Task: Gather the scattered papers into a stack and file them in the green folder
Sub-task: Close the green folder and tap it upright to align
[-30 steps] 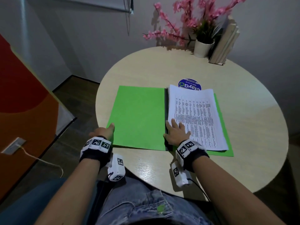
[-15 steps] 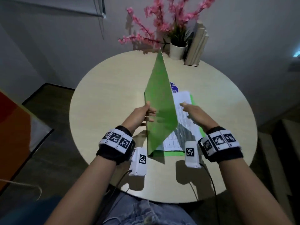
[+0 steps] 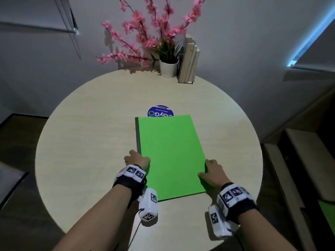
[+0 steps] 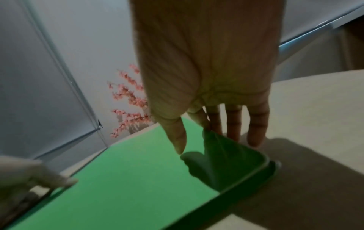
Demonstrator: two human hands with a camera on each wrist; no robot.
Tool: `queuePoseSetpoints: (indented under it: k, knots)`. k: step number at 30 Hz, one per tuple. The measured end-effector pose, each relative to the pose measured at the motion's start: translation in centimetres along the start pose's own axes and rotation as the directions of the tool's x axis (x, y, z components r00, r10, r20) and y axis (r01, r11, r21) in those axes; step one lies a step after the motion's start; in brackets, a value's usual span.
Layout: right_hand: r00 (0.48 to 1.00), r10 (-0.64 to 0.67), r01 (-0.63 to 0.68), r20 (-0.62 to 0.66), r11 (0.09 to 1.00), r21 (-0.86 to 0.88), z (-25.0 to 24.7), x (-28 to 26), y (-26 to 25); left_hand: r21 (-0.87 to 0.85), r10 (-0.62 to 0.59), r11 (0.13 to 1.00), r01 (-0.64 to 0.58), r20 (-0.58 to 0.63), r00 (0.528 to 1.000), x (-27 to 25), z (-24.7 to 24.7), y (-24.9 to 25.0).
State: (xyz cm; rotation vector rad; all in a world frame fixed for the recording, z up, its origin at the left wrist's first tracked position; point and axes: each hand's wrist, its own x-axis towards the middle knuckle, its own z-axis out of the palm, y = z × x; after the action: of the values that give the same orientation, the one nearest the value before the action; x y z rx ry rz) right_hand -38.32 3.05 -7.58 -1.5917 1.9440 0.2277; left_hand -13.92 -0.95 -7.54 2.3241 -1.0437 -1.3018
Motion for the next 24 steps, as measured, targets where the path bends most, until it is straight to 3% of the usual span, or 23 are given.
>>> queuePoseSetpoints:
  k: [4, 6, 8, 9, 11, 15, 18, 24]
  knots:
    - [0.990, 0.066, -0.053, -0.126, 0.993, 0.104, 1.2, 1.3, -0.6, -0.291, 0.214, 0.936, -0.199, 0.023, 0.977, 0.3, -1.5, 0.9]
    - [0.983, 0.132, -0.078, -0.125, 0.927, 0.367, 0.6, 1.6, -1.4, -0.378, 0.347, 0.867, -0.324, -0.009, 0.938, -0.3, -2.7, 1.8]
    - [0.976, 0.198, -0.067, -0.090, 0.670, 0.739, -0.7, 1.7, -2.4, -0.450, 0.462, 0.784, -0.428, -0.037, 0.886, -1.7, -4.1, 2.8]
    - [0.976, 0.198, -0.031, -0.092, 0.543, 0.839, -2.0, 1.3, -3.2, -0.473, 0.507, 0.745, -0.470, -0.055, 0.860, -2.2, -4.9, 3.3]
    - [0.960, 0.164, 0.123, -0.229, 0.486, 0.865, -4.7, 0.5, -4.8, -0.506, 0.587, 0.670, -0.543, -0.087, 0.805, -2.6, -7.0, 4.2]
    - [0.852, 0.134, 0.410, -0.507, 0.431, 0.804, -7.5, -0.5, -8.0, -0.493, 0.654, 0.603, -0.627, -0.144, 0.743, -2.1, -10.1, 5.4]
    - [0.837, 0.133, 0.448, -0.531, 0.393, 0.803, -7.0, -1.0, -9.6, -0.541, 0.647, 0.580, -0.609, -0.148, 0.748, -1.6, -10.9, 5.0]
    - [0.884, 0.132, 0.366, -0.449, 0.402, 0.839, -3.3, -0.8, -10.8, -0.624, 0.576, 0.607, -0.492, -0.082, 0.814, 0.3, -10.2, 3.0]
